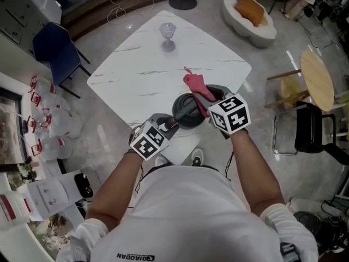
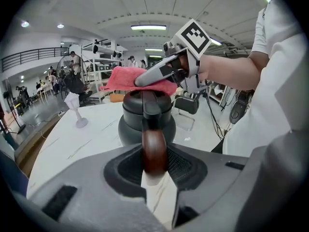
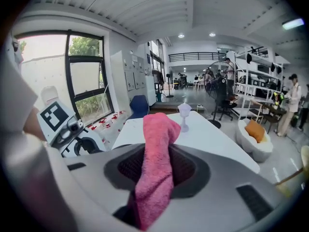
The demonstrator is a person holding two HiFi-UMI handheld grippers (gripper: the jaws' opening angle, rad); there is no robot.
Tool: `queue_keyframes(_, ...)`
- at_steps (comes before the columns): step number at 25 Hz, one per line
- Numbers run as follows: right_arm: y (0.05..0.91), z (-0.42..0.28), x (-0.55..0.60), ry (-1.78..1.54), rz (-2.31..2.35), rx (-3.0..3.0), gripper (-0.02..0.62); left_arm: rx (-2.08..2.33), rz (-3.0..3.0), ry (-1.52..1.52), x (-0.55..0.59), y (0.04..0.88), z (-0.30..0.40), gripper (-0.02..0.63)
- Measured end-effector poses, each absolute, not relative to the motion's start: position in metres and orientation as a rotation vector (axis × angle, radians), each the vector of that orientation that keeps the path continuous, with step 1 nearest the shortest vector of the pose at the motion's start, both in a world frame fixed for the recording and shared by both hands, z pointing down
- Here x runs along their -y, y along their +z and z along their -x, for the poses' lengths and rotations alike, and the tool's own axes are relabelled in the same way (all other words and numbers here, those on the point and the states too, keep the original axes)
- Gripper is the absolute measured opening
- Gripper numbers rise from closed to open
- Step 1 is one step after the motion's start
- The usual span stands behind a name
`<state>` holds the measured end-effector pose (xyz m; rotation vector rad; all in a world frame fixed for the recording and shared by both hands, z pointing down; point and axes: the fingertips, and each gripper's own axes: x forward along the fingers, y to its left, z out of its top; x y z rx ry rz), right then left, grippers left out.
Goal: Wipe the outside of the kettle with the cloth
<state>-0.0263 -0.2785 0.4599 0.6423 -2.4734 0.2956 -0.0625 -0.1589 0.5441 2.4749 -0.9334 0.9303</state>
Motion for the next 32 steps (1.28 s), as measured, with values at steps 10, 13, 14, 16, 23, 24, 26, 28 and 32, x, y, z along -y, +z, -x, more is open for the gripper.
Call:
queue_keyframes(10,0.478,0.008,0.298,0.395,-0.657,2.466,0.127,0.996,-2.501,0.89,0.16,0.543,0.063,0.103)
queue_keyframes(13,0.48,0.007,0.3,0.366,-0.657,2.473,0.127,0.999,-2.501,0.878,0.161,0.544,0.064,0.103)
queue_keyframes(14,0.479,0.006,0.302,0.343,-0.668,2.469,0.127,1.002,-2.5,0.874,0.161,0.544,0.064,0.103)
queue_keyframes(16,0.48,0.0,0.307,0.318,-0.696,2.464,0.127,1.01,-2.499,0.867,0.161,0.544,0.065,0.104)
queue_keyframes(23,0.496,-0.037,0.319,0.339,-0.838,2.377,0.127,1.02,-2.503,0.855,0.163,0.543,0.066,0.101)
queue_keyframes(24,0.495,-0.041,0.317,0.356,-0.85,2.382,0.127,1.019,-2.508,0.844,0.164,0.54,0.066,0.1)
queue_keyframes(26,0.491,-0.046,0.312,0.371,-0.868,2.39,0.127,1.023,-2.51,0.809,0.165,0.536,0.066,0.101)
queue_keyframes(28,0.486,-0.05,0.305,0.364,-0.88,2.397,0.129,1.022,-2.504,0.788,0.166,0.536,0.068,0.101)
queue_keyframes(32,0.472,-0.051,0.279,0.361,-0.874,2.478,0.13,0.987,-2.508,0.773,0.166,0.535,0.067,0.101)
